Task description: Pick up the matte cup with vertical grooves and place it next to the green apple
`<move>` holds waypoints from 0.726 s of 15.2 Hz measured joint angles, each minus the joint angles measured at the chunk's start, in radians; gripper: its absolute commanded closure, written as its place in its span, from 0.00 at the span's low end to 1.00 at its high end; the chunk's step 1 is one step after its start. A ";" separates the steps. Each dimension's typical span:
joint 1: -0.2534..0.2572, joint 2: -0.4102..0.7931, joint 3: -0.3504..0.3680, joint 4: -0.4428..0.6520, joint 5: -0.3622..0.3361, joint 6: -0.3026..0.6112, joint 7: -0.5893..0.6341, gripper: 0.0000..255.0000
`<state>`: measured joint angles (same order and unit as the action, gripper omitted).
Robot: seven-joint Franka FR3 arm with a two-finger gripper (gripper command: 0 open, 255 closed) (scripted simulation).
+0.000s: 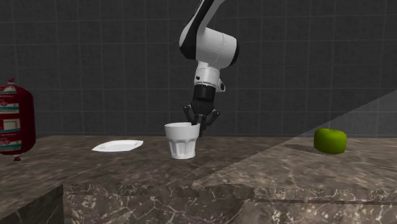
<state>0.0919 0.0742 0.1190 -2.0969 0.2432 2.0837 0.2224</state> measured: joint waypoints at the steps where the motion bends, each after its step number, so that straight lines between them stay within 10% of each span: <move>1: 0.000 -0.005 0.000 0.005 -0.001 -0.010 0.002 1.00; 11: -0.003 -0.059 -0.003 0.077 -0.008 -0.135 0.027 1.00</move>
<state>0.0887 0.0148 0.1162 -2.0195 0.2350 1.9490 0.2493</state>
